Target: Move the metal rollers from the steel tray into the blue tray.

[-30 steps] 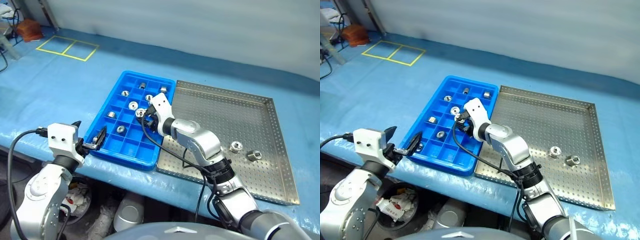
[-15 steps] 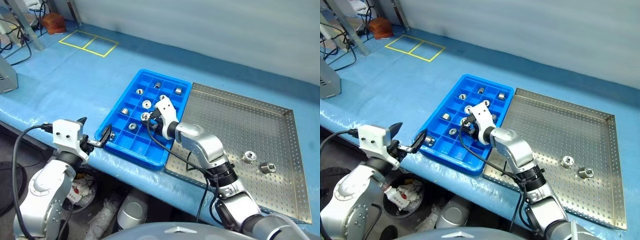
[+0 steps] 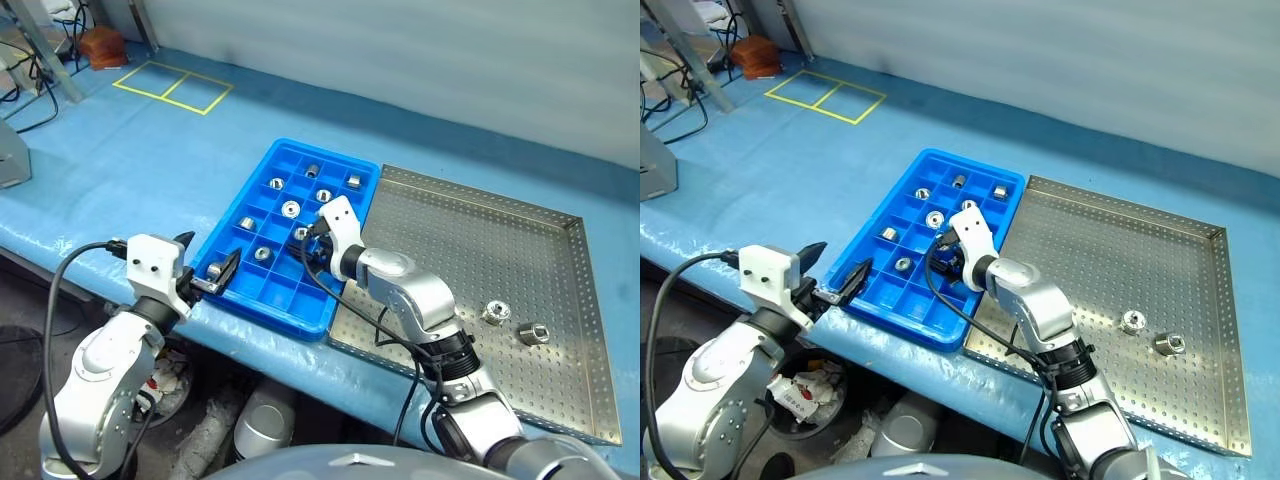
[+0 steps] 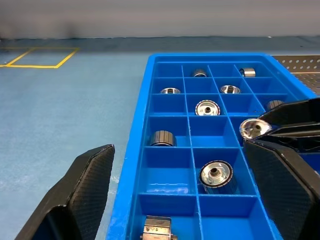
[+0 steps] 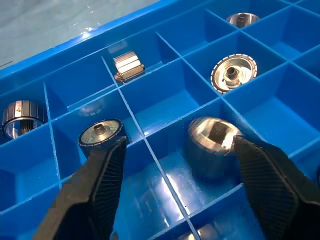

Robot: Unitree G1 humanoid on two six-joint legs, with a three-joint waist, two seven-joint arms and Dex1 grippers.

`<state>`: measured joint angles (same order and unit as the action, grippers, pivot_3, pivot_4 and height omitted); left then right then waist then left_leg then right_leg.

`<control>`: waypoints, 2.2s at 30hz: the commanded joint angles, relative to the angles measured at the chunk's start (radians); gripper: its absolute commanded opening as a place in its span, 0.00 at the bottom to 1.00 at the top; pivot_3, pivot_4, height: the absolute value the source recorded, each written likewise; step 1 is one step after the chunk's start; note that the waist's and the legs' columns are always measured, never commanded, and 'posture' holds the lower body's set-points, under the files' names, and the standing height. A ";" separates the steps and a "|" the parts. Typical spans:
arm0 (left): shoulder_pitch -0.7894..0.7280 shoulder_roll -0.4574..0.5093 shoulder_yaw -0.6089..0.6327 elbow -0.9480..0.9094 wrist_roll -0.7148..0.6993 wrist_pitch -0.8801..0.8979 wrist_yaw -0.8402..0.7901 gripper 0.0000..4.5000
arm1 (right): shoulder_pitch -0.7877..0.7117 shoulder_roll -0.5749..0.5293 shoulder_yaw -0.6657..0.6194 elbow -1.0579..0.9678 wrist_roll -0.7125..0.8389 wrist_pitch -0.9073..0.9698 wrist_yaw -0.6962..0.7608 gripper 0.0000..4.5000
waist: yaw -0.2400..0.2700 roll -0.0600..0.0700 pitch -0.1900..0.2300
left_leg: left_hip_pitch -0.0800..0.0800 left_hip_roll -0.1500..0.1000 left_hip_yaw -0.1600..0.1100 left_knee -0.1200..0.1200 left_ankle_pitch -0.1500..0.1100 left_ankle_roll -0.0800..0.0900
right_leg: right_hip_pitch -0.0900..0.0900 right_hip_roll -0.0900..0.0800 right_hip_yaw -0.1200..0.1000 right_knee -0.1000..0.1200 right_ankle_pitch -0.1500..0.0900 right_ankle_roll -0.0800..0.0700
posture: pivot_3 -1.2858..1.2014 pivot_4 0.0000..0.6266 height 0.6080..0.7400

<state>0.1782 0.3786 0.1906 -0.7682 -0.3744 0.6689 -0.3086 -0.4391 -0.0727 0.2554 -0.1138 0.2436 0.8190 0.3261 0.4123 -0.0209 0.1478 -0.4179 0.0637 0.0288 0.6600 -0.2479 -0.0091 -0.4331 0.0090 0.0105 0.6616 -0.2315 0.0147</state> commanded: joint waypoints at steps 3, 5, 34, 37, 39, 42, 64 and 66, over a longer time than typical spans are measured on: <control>-0.056 0.024 -0.017 0.013 -0.028 0.001 -0.034 1.00 | 0.009 0.001 -0.055 -0.156 0.011 0.024 -0.040 1.00 | -0.012 0.000 0.000 | 0.000 0.000 0.000 0.000 0.000 0.000 | 0.000 0.000 0.000 0.000 0.000 0.000 | 0.67 0.24 1.00; -0.084 0.032 -0.043 0.030 -0.035 0.004 -0.058 1.00 | 0.029 0.000 -0.098 -0.219 0.007 0.038 -0.081 1.00 | -0.023 0.001 0.000 | 0.000 0.000 -0.001 0.000 0.000 0.000 | 0.000 0.000 0.000 0.000 0.000 0.000 | 0.66 0.24 1.00; -0.288 0.005 -0.444 0.344 0.105 -0.352 -0.329 1.00 | 0.351 0.090 -0.251 -0.324 -0.159 -0.043 -0.416 1.00 | -0.411 0.003 0.000 | 0.006 -0.001 -0.001 0.001 0.001 0.001 | 0.005 0.001 0.007 0.004 0.000 0.001 | 0.53 0.24 1.00; -0.274 -0.010 -0.452 0.349 0.111 -0.374 -0.325 1.00 | 0.338 0.098 -0.270 -0.291 -0.164 -0.067 -0.428 1.00 | -0.412 0.003 0.000 | 0.006 -0.002 0.001 0.001 0.001 0.002 | 0.004 0.000 0.008 0.004 0.001 0.002 | 0.53 0.24 1.00; -0.267 -0.019 -0.452 0.351 0.111 -0.378 -0.320 1.00 | 0.328 0.104 -0.282 -0.269 -0.164 -0.081 -0.433 1.00 | -0.413 0.003 0.000 | 0.006 -0.002 0.001 0.001 0.001 0.002 | 0.004 0.000 0.009 0.004 0.001 0.002 | 0.53 0.24 1.00; -0.263 -0.025 -0.450 0.352 0.112 -0.381 -0.319 1.00 | 0.317 0.101 -0.285 -0.237 -0.173 -0.098 -0.435 1.00 | -0.412 0.003 0.000 | 0.006 -0.001 0.001 0.001 0.001 0.002 | 0.004 0.001 0.009 0.004 0.001 0.002 | 0.54 0.24 1.00; -0.205 -0.031 -0.403 0.270 0.120 -0.357 -0.231 1.00 | 0.268 0.099 -0.258 -0.164 -0.151 -0.092 -0.370 0.41 | -0.401 0.003 0.000 | 0.006 -0.001 0.002 0.001 0.001 0.002 | 0.004 0.001 0.010 0.005 0.001 0.002 | 0.59 0.24 1.00; -0.188 -0.032 -0.376 0.254 0.117 -0.360 -0.208 1.00 | 0.238 0.075 -0.215 -0.199 -0.149 -0.053 -0.331 0.41 | -0.399 0.003 0.001 | 0.007 -0.001 0.002 0.001 0.001 0.002 | 0.004 0.001 0.010 0.005 0.001 0.002 | 0.59 0.24 1.00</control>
<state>-0.0153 0.3538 -0.2197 -0.4562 -0.2538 0.3185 -0.5385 -0.1582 0.0075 -0.0039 -0.2377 0.0851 0.7514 -0.0394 0.0131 -0.0176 0.1483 -0.4111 0.0625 0.0303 0.6611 -0.2469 -0.0071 -0.4294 0.0103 0.0208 0.6670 -0.2303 0.0171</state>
